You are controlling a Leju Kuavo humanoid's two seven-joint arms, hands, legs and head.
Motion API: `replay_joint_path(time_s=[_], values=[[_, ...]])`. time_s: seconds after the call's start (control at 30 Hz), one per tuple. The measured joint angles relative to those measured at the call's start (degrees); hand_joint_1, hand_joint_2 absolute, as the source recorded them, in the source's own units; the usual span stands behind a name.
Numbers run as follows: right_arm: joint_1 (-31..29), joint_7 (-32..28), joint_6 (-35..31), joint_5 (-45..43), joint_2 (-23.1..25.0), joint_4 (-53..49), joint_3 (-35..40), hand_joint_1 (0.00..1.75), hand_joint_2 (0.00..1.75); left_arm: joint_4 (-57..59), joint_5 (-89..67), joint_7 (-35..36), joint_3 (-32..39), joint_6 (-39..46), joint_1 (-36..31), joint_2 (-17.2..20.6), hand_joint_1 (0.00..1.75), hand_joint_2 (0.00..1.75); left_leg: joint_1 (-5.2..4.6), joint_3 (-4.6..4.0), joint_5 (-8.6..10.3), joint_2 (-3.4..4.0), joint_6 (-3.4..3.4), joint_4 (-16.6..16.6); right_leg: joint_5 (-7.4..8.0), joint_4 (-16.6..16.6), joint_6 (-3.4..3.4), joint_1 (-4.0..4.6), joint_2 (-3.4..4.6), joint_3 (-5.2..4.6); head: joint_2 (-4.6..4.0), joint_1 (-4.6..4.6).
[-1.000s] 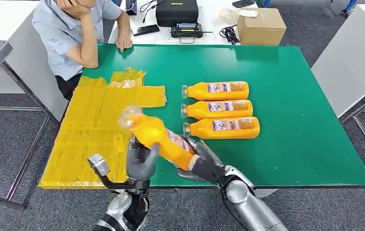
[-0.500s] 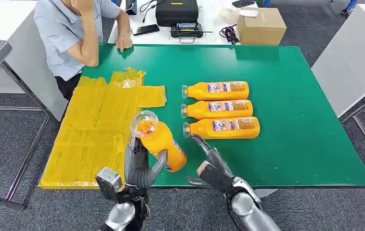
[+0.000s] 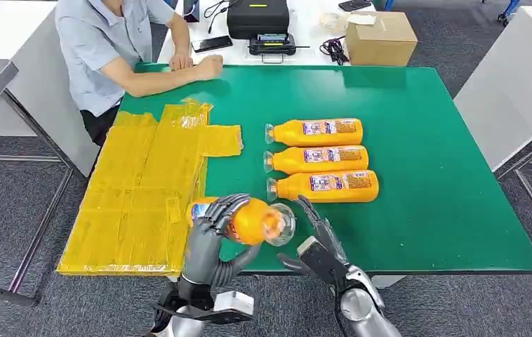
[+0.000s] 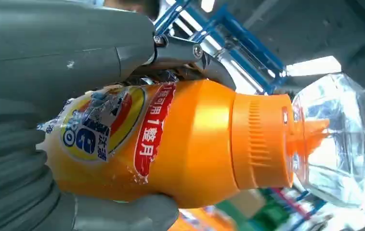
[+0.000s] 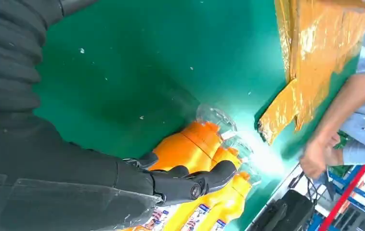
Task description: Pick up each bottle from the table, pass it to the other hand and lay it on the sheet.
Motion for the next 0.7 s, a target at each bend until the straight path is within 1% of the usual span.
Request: replay_joint_path(time_s=[0.07, 0.13, 0.2, 0.27, 0.37, 0.53, 0.7], values=[[-0.2, -0.3, 0.3, -0.1, 0.4, 0.3, -0.3, 0.0, 1.75, 0.1, -10.3, 1.3, 2.6, 0.0, 0.0, -0.8, 1.75, 1.75, 0.0, 0.0, 0.0, 0.03, 0.0, 0.0, 0.0, 0.0, 0.0, 0.0, 0.01, -0.01, 0.0, 0.0], [-0.6, -0.7, 1.2, -0.5, 0.8, 0.7, -0.4, 0.0, 1.75, 1.0, -19.4, 5.6, 5.0, 0.0, -0.8, -1.0, 1.75, 1.75, 0.0, 0.0, 0.0, 0.03, 0.0, 0.0, 0.0, 0.0, 0.0, 0.0, 0.01, -0.02, 0.0, 0.0], [-1.5, -1.1, 2.0, -0.6, 1.3, 1.3, -0.4, 0.0, 1.75, 4.6, -27.0, 14.5, 5.5, 0.0, -3.6, -0.5, 1.75, 1.75, 0.01, 0.0, 0.02, -0.02, 0.0, 0.0, 0.0, 0.0, 0.0, 0.0, -0.01, -0.02, 0.0, 0.02], [-2.4, -1.1, 2.3, -0.7, 2.0, 1.8, -0.4, 0.0, 1.75, 8.8, -29.3, 20.7, 4.9, 0.0, -6.8, 0.8, 1.75, 1.75, 0.03, 0.02, 0.07, 0.02, -0.06, 0.0, 0.02, 0.0, -0.02, 0.01, 0.01, -0.01, 0.0, 0.0], [-3.0, -1.1, 2.7, -0.9, 2.3, 2.5, -0.5, 0.0, 1.75, 12.6, -30.3, 23.4, 4.2, 0.0, -9.7, 2.0, 1.75, 1.75, 0.03, 0.02, 0.14, -0.02, -0.05, 0.0, 0.03, 0.0, -0.01, 0.01, -0.01, 0.01, 0.0, 0.02], [-3.5, -1.2, 3.3, -1.4, 2.9, 3.3, -0.5, 0.0, 1.75, 22.2, -32.4, 31.4, 1.1, 0.0, -15.0, 4.5, 1.75, 1.75, 0.02, -0.01, 0.13, 0.01, -0.05, 0.0, 0.03, 0.1, 0.0, 0.0, 0.0, -0.01, 0.0, 0.0], [-3.7, -1.2, 3.5, -1.6, 3.1, 4.1, -0.5, 0.0, 1.75, 29.5, -32.9, 32.9, -1.2, 0.0, -18.7, 6.6, 1.75, 1.75, 0.03, -0.04, 0.13, -0.01, -0.05, 0.0, 0.03, 0.1, 0.0, 0.01, -0.01, -0.03, 0.0, 0.0]])
